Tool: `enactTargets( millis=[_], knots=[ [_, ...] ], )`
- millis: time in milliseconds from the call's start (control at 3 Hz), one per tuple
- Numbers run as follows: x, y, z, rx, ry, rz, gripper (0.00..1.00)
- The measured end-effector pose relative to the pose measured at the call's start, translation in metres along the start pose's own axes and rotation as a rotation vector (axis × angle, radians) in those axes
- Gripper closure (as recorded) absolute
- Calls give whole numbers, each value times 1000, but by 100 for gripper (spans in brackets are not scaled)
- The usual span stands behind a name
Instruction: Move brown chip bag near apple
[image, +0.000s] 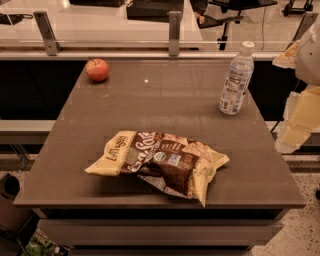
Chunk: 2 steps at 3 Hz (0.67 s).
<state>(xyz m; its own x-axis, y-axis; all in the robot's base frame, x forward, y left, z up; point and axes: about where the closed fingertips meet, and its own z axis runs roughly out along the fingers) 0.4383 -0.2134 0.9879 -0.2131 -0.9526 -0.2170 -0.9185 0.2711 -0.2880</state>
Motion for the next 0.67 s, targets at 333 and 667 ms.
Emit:
enactTargets(
  millis=[333, 667],
  knots=[
    [0, 0, 0, 0, 0, 0, 0],
    [-11, 2, -1, -16, -48, -1, 0]
  ],
)
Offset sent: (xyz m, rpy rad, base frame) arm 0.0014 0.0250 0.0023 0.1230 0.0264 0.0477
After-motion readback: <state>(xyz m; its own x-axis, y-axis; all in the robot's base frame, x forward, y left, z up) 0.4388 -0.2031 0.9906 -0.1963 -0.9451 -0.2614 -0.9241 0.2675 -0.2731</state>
